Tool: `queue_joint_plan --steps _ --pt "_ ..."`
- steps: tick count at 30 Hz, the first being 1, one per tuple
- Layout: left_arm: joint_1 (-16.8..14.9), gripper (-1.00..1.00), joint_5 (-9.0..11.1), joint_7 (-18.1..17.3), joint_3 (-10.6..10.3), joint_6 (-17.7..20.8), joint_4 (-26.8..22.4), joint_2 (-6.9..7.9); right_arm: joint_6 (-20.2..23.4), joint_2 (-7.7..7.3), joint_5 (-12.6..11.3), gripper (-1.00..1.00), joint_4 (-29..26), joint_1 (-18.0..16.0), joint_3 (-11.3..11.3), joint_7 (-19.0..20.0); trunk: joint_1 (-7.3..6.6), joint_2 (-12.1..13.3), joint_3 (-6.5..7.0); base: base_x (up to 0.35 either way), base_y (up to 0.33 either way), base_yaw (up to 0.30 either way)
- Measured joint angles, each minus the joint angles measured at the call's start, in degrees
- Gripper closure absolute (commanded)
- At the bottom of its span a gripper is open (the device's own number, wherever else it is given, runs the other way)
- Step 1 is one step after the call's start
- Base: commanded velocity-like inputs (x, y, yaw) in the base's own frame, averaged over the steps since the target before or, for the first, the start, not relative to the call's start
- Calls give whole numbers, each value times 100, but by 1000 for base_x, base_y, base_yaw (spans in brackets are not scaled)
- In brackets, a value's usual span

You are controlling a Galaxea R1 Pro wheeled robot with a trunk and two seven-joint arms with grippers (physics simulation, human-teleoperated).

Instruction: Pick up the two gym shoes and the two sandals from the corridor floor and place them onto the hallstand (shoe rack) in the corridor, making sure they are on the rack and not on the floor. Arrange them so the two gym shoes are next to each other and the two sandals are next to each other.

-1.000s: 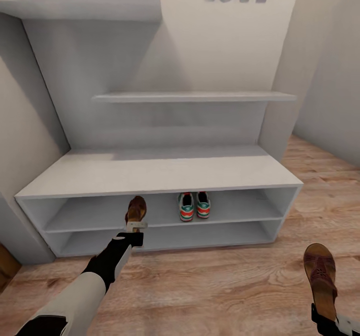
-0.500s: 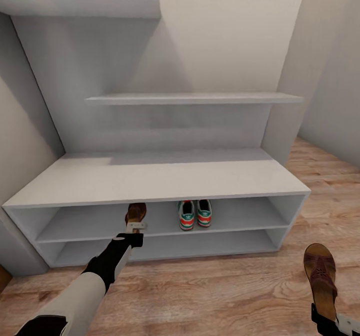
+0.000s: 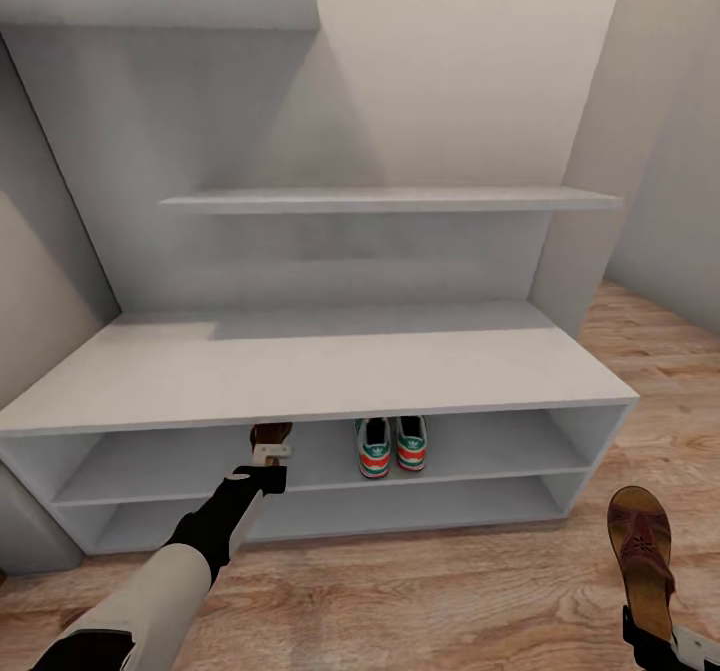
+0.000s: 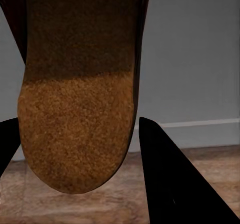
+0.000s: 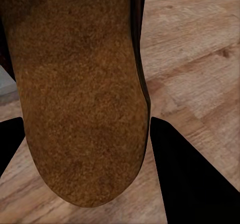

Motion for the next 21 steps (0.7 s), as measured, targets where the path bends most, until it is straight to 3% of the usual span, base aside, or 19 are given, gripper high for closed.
queue_joint_plan --steps 9,21 --pt "0 100 5 36 -3 3 2 0 1 0 2 100 0 0 5 0 -1 0 0 149 0 0" --pt "0 100 22 39 11 0 2 0 1 0 0 100 0 0 -1 0 -1 0 0 48 0 0"
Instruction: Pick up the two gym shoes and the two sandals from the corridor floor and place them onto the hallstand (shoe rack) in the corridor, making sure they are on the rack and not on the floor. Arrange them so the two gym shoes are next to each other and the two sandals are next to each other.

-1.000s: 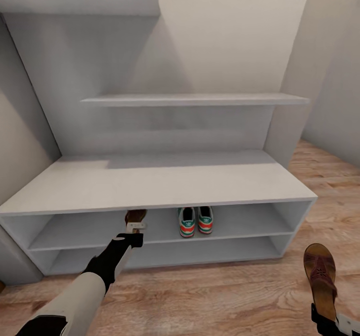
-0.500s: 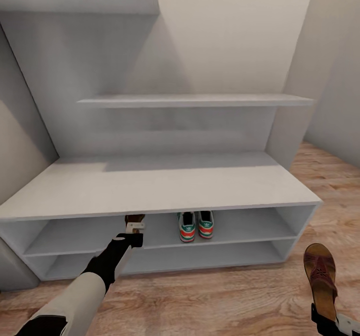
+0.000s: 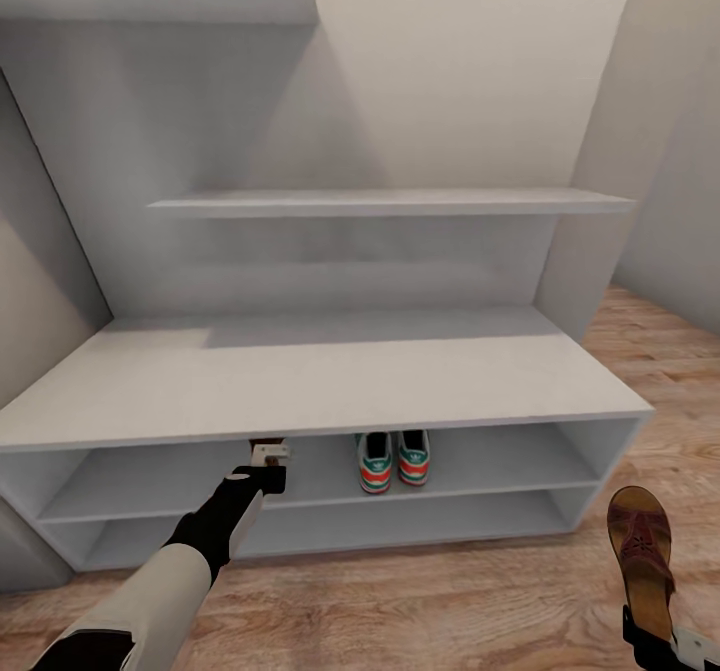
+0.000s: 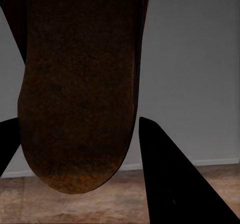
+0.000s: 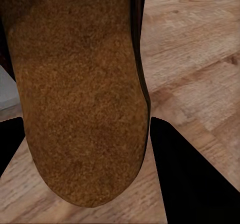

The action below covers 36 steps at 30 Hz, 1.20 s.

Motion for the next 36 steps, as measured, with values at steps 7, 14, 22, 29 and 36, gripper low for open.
queue_joint_plan --steps 7,14,22,29,36 --pt "0 100 -3 0 8 -7 0 8 1 0 0 100 0 0 2 0 1 0 0 20 0 0" --pt "1 100 -19 7 18 -9 -1 9 -1 0 0 100 0 0 1 0 1 0 0 1 0 0" --pt "7 -100 -34 14 35 -9 -12 14 0 0 1 100 0 0 1 -4 1 0 0 0 0 0" --pt "8 -100 -37 7 28 -219 -46 18 2 0 2 100 0 0 2 -3 4 0 0 -151 0 0" --pt "9 -100 -42 6 39 -383 -4 18 3 0 1 100 0 0 4 -4 5 0 0 -319 0 0"
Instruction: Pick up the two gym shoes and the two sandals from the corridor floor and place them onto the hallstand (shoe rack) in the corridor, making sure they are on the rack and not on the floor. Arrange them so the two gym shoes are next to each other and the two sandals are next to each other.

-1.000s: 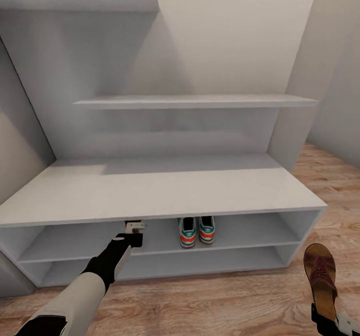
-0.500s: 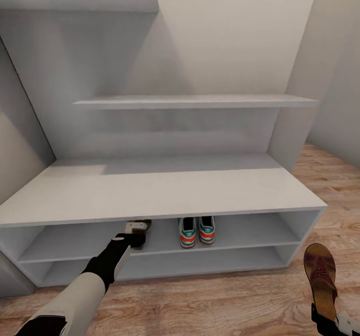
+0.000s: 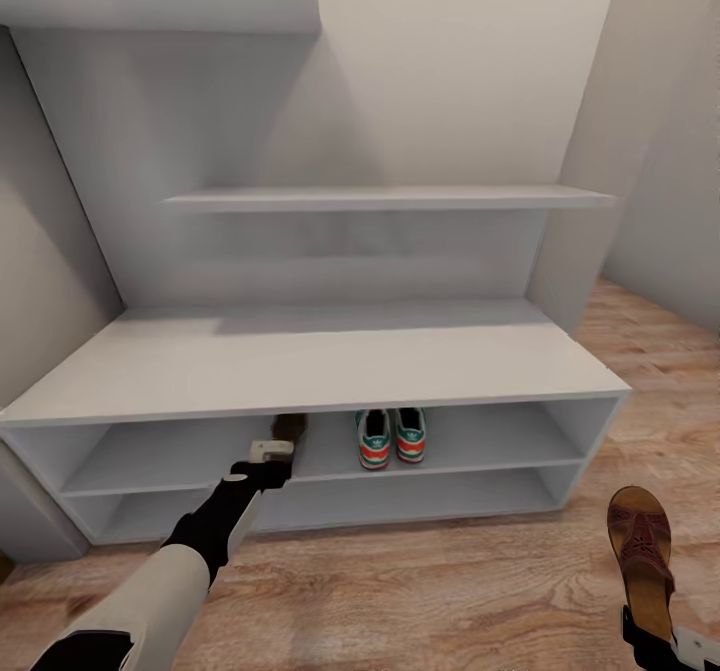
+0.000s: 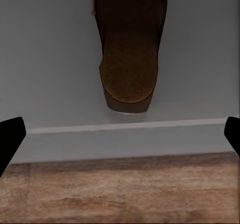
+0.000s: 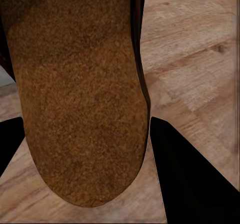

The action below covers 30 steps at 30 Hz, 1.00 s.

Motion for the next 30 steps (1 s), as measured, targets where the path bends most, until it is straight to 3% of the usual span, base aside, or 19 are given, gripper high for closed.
queue_joint_plan --steps 8,12,14,17,21,23,25,28,30 --pt "17 -100 31 -41 16 -29 4 66 1 0 -1 100 0 0 3 0 0 0 0 -334 43 0" --pt "175 -100 48 -55 24 -103 -11 116 1 0 1 100 1 0 9 0 0 0 0 -334 139 0" --pt "296 -100 57 -62 26 -328 -8 165 0 1 1 100 1 0 10 0 0 0 0 -326 164 0" --pt "649 -100 69 -136 29 -1081 11 308 1 7 1 100 7 0 11 4 0 0 -1 -317 179 0" --pt "1214 -100 73 -581 51 -1647 6 478 0 9 5 100 9 0 10 7 0 0 -1 -307 184 0" --pt "1703 -100 71 -1226 56 -2276 10 648 0 11 8 100 9 0 17 8 0 0 -1 -248 170 0" --pt "1985 -100 70 -1694 58 -2691 12 778 -1 15 9 100 9 0 19 8 -1 0 -1 -220 153 0" --pt "2280 -100 111 -2110 88 -2997 9 953 -1 17 10 100 9 0 20 8 -2 0 -1 -158 105 0" --pt "2481 -100 262 -2321 153 -3113 9 1067 -2 22 11 100 10 0 17 9 -3 0 -1 -59 39 0"
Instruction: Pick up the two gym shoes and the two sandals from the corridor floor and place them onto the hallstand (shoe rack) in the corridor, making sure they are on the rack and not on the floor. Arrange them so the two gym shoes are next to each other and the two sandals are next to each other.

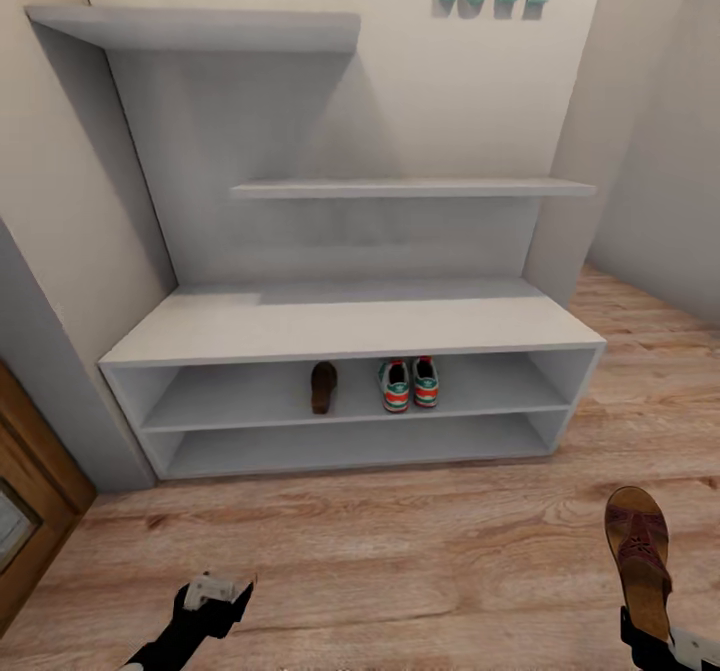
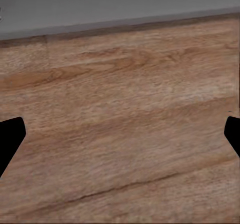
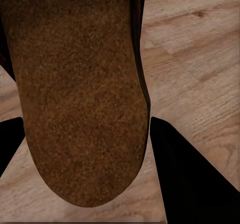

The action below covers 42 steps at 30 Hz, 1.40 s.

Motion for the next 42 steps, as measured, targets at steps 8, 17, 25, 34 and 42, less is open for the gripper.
queue_joint_plan --steps 8,17,25,34,42 --pt "605 -100 990 -1143 116 -863 476 624 -1 13 7 100 7 0 8 7 -1 0 0 -8 5 0" --pt "643 -100 1726 -1777 151 -1031 810 875 2 56 7 100 15 0 8 9 1 0 0 -73 77 0" --pt "643 -100 1730 -1778 152 -1032 810 879 3 58 16 100 16 0 9 7 0 0 0 -124 281 0" --pt "643 -100 1733 -1778 151 -1032 810 885 3 58 16 100 16 1 10 7 0 0 0 -80 296 0" --pt "643 -100 1733 -1778 151 -1032 810 885 3 58 17 100 16 1 12 7 -1 0 0 -12 303 0"
